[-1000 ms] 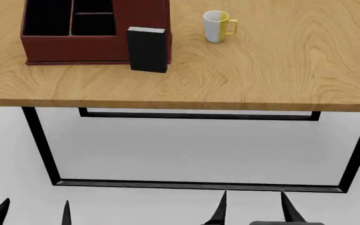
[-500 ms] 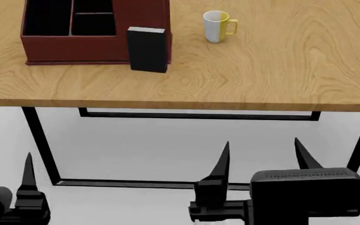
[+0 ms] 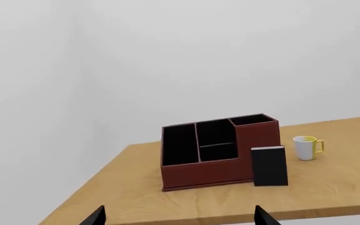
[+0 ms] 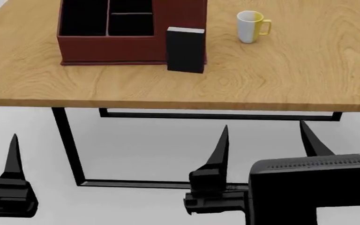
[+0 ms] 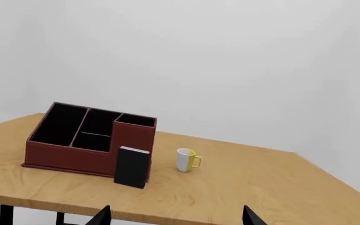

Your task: Pick up the book and place it in the front compartment of the caddy.

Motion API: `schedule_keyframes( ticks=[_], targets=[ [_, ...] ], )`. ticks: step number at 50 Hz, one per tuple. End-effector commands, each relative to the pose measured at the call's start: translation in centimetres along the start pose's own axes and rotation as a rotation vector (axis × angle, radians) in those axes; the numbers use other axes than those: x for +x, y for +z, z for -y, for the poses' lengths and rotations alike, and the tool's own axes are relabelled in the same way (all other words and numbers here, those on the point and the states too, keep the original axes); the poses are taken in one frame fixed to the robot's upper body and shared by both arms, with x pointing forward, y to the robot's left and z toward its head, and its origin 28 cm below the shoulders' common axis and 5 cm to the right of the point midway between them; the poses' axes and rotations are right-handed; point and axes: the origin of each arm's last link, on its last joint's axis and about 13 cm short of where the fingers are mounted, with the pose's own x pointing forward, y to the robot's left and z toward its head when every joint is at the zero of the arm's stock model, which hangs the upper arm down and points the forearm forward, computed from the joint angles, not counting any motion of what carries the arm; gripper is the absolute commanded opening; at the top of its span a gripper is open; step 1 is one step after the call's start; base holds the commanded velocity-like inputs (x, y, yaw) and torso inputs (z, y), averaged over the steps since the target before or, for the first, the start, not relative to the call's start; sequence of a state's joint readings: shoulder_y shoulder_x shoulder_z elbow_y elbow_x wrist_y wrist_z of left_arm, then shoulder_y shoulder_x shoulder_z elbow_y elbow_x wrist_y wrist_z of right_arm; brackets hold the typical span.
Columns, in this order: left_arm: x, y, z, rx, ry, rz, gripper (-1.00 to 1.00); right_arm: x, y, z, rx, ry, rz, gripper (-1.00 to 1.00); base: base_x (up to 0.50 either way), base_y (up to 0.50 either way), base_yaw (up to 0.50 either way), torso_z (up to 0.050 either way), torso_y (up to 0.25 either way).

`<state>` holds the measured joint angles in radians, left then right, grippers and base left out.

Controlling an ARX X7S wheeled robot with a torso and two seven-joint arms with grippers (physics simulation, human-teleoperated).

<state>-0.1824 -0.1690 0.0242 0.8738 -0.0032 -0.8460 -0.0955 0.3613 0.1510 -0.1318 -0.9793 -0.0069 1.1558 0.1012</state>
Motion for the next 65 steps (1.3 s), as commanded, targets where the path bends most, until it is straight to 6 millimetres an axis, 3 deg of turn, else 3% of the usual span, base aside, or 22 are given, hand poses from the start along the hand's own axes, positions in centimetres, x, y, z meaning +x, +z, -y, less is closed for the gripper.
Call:
schedule_keyframes(
  ticks=[1, 14, 65],
  targets=[
    [-0.28, 0.37, 0.05, 0.006, -0.005, 0.01, 1.0, -0.26, 0.03, -0.04, 0.002, 0.007, -0.005, 1.0, 0.0, 0.32, 0.0, 0.0, 0.0],
    [-0.49, 0.39, -0.04, 0.01, 0.001, 0.013, 1.0, -0.22, 0.18, -0.07, 0.031, 0.006, -0.018, 1.0, 0.04, 0.01, 0.0, 0.0, 0.0],
    [-0.63, 0.78, -0.04, 0.012, 0.003, 0.026, 1.0, -0.48, 0.92, -0.24, -0.01, 0.032, 0.003, 1.0, 0.5, 0.0, 0.0, 0.0, 0.001]
  ],
)
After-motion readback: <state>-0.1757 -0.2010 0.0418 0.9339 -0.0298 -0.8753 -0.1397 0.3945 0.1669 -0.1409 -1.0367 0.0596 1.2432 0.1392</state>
